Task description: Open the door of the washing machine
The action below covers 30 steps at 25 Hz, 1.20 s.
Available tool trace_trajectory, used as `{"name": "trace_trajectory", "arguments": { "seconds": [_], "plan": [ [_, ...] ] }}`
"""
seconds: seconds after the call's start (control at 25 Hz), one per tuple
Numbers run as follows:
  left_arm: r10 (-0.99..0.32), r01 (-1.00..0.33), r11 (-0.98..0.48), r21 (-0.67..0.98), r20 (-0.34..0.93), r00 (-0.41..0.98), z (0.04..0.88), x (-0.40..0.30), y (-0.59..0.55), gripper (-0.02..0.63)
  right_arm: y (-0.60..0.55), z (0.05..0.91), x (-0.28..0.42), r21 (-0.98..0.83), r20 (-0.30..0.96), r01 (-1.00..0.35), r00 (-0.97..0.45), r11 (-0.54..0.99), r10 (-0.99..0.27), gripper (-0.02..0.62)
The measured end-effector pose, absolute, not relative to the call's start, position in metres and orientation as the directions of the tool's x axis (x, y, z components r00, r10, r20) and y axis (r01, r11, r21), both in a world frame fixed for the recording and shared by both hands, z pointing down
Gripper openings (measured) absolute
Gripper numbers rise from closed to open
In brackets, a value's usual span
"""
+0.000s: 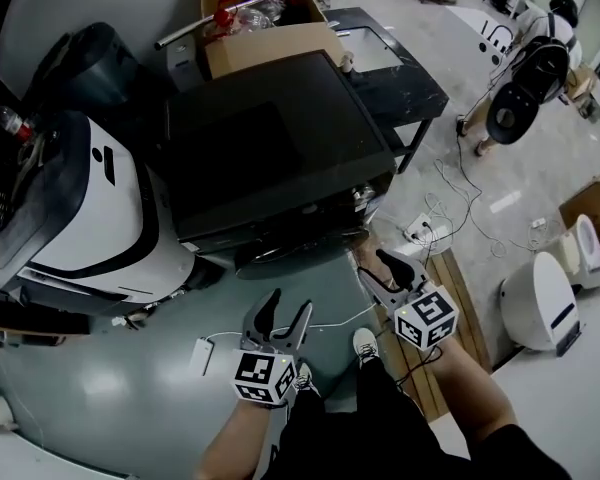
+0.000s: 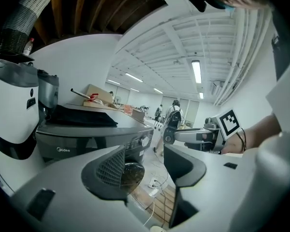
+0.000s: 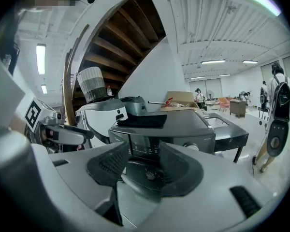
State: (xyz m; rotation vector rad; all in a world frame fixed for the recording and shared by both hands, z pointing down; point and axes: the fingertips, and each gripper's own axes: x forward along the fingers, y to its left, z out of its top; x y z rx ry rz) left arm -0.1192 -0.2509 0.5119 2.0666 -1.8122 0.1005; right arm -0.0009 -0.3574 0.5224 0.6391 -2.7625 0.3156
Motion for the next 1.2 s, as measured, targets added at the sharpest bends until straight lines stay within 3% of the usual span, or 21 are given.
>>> {"name": "trace_trajectory", "arguments": {
  "seconds": [0.64, 1.2],
  "plan": [
    [-0.923, -0.963, 0.137, 0.234, 0.384, -0.037, 0.577, -0.083, -0.324, 0.249, -0.453, 0.632, -0.005, -0.157, 0.449, -0.200, -0.886, 0.967, -0.110, 0.207],
    [-0.901, -0.962, 0.169, 0.216, 0.429, -0.063, 0.638, -0.085, -0.373, 0.249, -0.491, 0.741, -0.020, -0.125, 0.554, -0.114, -0.832, 0.986, -0.026, 0.206]
  ]
}}
